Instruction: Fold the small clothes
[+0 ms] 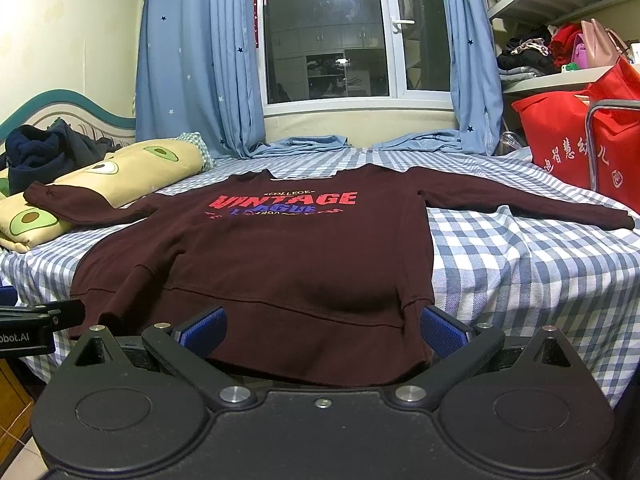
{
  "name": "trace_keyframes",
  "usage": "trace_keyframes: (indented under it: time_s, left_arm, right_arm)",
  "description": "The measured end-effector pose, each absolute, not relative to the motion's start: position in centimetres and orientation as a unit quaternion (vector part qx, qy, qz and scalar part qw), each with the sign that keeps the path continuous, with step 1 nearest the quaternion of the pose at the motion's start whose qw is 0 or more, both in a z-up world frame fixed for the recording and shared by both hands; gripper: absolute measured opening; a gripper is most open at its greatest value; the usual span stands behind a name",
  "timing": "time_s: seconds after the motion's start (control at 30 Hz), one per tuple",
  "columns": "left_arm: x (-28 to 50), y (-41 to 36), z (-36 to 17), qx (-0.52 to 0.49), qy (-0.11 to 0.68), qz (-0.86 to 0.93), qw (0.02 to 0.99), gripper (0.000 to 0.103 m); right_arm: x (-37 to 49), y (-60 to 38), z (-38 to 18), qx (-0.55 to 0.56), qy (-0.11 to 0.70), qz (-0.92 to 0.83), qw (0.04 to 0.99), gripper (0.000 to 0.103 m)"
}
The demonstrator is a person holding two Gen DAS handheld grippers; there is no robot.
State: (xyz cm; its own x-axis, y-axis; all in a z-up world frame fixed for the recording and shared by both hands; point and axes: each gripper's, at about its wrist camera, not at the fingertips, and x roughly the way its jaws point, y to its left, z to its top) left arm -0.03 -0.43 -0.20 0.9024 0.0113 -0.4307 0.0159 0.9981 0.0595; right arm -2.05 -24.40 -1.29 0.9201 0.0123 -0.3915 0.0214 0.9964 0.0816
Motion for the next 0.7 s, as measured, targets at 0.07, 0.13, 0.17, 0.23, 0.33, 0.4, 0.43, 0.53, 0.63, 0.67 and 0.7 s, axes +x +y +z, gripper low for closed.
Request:
trace_keyframes:
  time_s: [0.07,0.13,0.17,0.23,0.33,0.4,0.43,0.53,0.63,0.67,0.7]
  left_arm:
    - [-0.03,-0.43,-0.23,0.031,0.221,-0.001,0.975,0.102]
    - [-0.03,-0.37,-0.3,0.03,0.222,-0.001,0.975,0.102]
    - [-0.02,-0.36,-0.31,0.03,0.222,-0.001,0.975,0.102]
    - [-0.08,-0.35,-0.37,0.03,0.222,0.0,0.974,0.102]
    - [-0.09,-0.31,-0.41,0.03,0.222,0.001,0.975,0.102]
    - [-0.09,-0.27,-0.45,0.03,0.223,0.001,0.974,0.102]
    - [-0.09,-0.25,-0.49,0.029,0.223,0.001,0.974,0.102]
    - [-0.09,-0.23,-0.54,0.029,0.224,0.001,0.974,0.102]
    - [-0.04,-0.23,-0.54,0.029,0.224,0.001,0.974,0.102]
    - [-0.05,-0.2,-0.59,0.028,0.224,0.001,0.974,0.102]
    - [-0.04,-0.24,-0.56,0.029,0.224,0.001,0.974,0.102]
  right_arm:
    - [-2.06,-24.4,-1.3,0.043,0.2,-0.002,0.979,0.103]
    - [-2.05,-24.38,-1.3,0.042,0.2,-0.002,0.979,0.103]
    - [-2.05,-24.37,-1.3,0.042,0.2,-0.003,0.979,0.103]
    - [-2.06,-24.38,-1.3,0.042,0.2,-0.002,0.979,0.103]
    - [-2.03,-24.36,-1.31,0.042,0.201,-0.002,0.979,0.103]
    - [-2.04,-24.37,-1.33,0.042,0.2,-0.002,0.979,0.103]
    - [-2.04,-24.36,-1.33,0.042,0.2,-0.001,0.979,0.103]
    - [-2.03,-24.36,-1.34,0.041,0.2,-0.001,0.979,0.103]
    - [-2.02,-24.36,-1.34,0.042,0.201,-0.001,0.979,0.103]
    - [-2.02,-24.35,-1.34,0.042,0.201,-0.002,0.979,0.103]
    - [-2.02,-24.35,-1.35,0.041,0.201,-0.002,0.979,0.103]
